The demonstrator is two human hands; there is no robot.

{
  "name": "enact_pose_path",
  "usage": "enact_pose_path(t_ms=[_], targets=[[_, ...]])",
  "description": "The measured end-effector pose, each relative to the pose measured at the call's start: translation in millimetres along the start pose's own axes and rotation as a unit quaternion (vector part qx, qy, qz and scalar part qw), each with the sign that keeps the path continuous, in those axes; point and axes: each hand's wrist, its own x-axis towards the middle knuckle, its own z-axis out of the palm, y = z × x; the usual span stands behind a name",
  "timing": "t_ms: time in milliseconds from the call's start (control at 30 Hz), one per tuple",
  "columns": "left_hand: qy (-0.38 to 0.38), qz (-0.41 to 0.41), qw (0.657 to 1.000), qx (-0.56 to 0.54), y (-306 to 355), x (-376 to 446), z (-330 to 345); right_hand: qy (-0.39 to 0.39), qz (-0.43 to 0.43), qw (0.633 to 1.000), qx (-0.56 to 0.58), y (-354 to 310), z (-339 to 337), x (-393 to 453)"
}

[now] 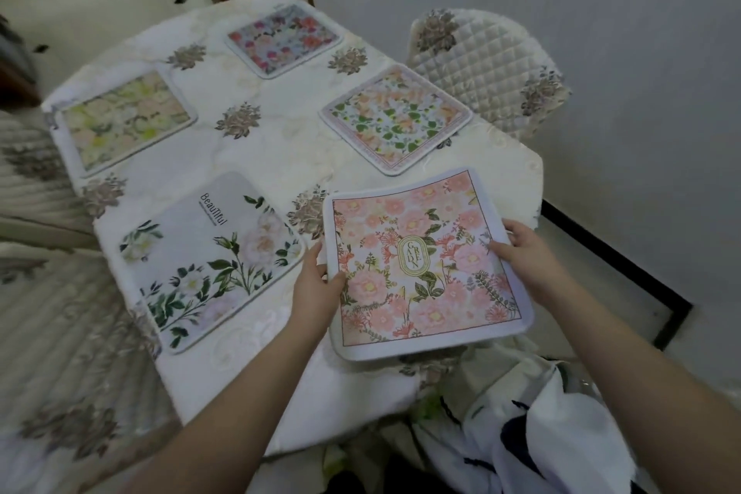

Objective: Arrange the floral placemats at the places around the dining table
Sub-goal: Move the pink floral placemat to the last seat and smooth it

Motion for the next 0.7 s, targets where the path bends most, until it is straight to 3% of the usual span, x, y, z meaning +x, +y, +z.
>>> enact_pose_path(t_ms=[367,700], targets=[[0.043,-0.067,0.996,-0.037,-29.6,-3.5,12.8,-0.056,-0.081,0.98,-0.171,-25.8,28.0,72.1],[-0.001,-0.122,0.99,-0.068,-44.7,-16.0,14.9,-0.106,-0.088,0.952,-0.274,-11.1,31.7,110.9]])
